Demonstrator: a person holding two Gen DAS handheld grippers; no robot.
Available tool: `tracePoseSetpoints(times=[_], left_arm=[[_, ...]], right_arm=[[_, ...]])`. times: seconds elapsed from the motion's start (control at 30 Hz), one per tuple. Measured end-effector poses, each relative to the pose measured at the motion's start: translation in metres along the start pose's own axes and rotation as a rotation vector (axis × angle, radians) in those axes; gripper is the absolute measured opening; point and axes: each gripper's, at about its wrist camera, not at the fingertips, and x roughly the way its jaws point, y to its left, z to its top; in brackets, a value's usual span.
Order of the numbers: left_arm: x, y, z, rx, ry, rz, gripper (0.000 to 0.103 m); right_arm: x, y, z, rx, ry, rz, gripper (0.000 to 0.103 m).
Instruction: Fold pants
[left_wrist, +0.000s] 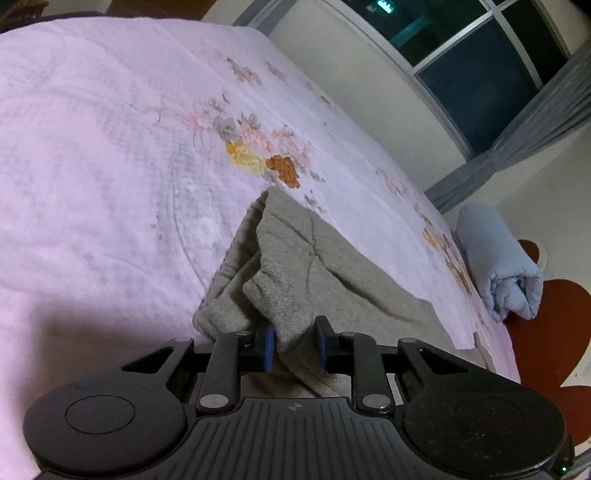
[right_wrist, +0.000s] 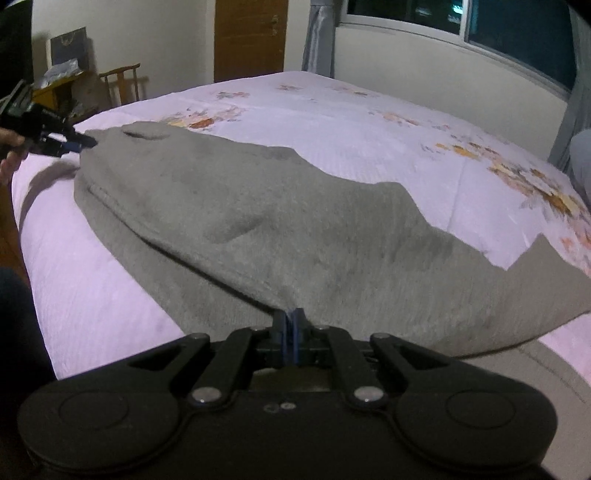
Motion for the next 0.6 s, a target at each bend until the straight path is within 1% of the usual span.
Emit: tracePoseSetpoints(times=[0.07,0.17,0.27,0.33,0.37,0.43,0.47,0.5,0.53,0.6], left_arm=[[-0.004,0.0,-0.001,-0.005,0.001,-0.012,0.023],[-0.012,-0.001,-0.001,-0.015,-0.023,-0.056,0.023],[-0.019,-0.006,0.003,0.001,-0.023,-0.069,0.023],[-0.021,-0.007,0.004,0.01,-0.016,-0.076,0.023],[-0.02,-0.006,0.004,0.021,-0.001,-0.064,0.023],[-0.012,-0.001,0.003,0.028,0.041,-0.016,0.023],[-0.005,0.004,0.001,0.026,0.062,0.017,0.023],[-0.001,0.007,-0.001,0.028,0.066,0.031,0.023],[0.001,0.009,-0.002,0.021,0.057,0.026,0.024],[0.001,0.009,-0.003,0.006,0.044,0.023,0.024]], right_arm=[[-0.001,0.003,0.002,-0.017,-0.012,-0.003,0.0],[-0.012,0.005,0.009,-0.033,-0.04,0.0,0.0],[-0.031,0.004,0.015,-0.061,-0.075,0.008,0.0],[-0.04,0.005,0.015,-0.09,-0.082,0.022,0.0],[-0.04,0.005,0.013,-0.099,-0.075,0.029,0.0],[-0.034,0.004,0.004,-0.101,-0.026,0.062,0.0],[-0.025,0.005,-0.003,-0.1,0.014,0.063,0.0],[-0.011,0.007,-0.013,-0.101,0.066,0.041,0.0],[-0.002,0.007,-0.019,-0.085,0.091,0.032,0.0],[-0.001,0.002,-0.021,-0.036,0.069,0.032,0.0]])
